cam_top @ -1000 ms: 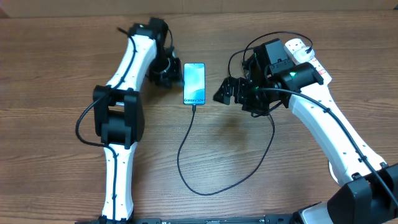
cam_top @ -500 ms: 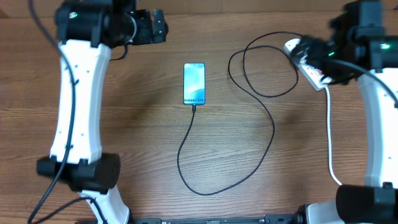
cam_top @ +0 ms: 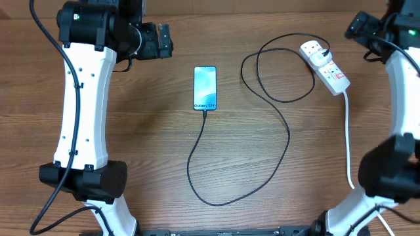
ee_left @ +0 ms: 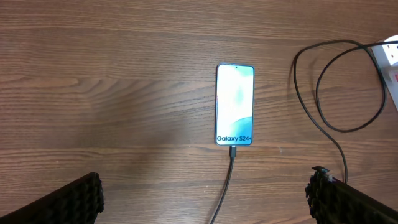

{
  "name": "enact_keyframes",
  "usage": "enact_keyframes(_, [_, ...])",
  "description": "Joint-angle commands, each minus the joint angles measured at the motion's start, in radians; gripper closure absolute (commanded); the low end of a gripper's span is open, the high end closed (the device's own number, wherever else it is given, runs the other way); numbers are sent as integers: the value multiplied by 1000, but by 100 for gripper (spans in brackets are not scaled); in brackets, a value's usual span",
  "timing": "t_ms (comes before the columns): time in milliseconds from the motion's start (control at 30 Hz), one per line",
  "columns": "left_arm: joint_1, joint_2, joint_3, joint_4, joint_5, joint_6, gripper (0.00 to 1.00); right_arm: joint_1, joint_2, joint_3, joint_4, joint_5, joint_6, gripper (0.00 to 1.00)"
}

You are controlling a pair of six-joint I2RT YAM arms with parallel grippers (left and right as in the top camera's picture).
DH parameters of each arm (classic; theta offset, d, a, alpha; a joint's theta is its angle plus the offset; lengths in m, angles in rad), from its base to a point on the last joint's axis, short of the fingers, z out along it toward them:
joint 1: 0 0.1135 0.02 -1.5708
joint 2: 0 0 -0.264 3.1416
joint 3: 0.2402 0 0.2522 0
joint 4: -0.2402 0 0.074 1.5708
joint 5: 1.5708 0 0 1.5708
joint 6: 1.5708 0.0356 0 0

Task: Plug charger to phone and switch on socket

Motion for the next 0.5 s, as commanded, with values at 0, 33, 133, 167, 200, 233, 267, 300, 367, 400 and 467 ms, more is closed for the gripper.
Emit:
enact_keyframes(0, [-7, 6, -4, -3, -13, 1, 0, 0, 106, 14, 24, 156, -45, 0])
enact_keyframes(33, [-7, 6, -4, -3, -13, 1, 0, 0, 126, 14, 27, 177, -45, 0])
enact_keyframes(133, [-7, 6, -4, -3, -13, 1, 0, -12, 211, 14, 39, 227, -45, 0])
enact_keyframes(167, [-7, 6, -4, -3, -13, 1, 0, -18, 231, 14, 44, 225, -45, 0])
enact_keyframes(200, [-7, 6, -4, -3, -13, 1, 0, -22, 243, 14, 46, 224, -45, 0])
enact_keyframes(233, [-7, 6, -4, -3, -13, 1, 0, -27, 260, 14, 46, 215, -45, 0])
enact_keyframes(267, [-7, 6, -4, -3, -13, 1, 0, -31, 276, 14, 44, 190, -45, 0])
enact_keyframes(300, [-7, 6, -4, -3, -13, 1, 0, -31, 284, 14, 43, 177, -45, 0])
enact_keyframes(367, [-7, 6, -4, -3, -13, 1, 0, -31, 304, 14, 44, 130, -45, 0])
enact_keyframes(400, [-6, 6, -4, -3, -13, 1, 0, -31, 320, 14, 52, 98, -46, 0])
enact_keyframes(467, [-6, 6, -4, -3, -13, 1, 0, -31, 332, 14, 68, 68, -68, 0])
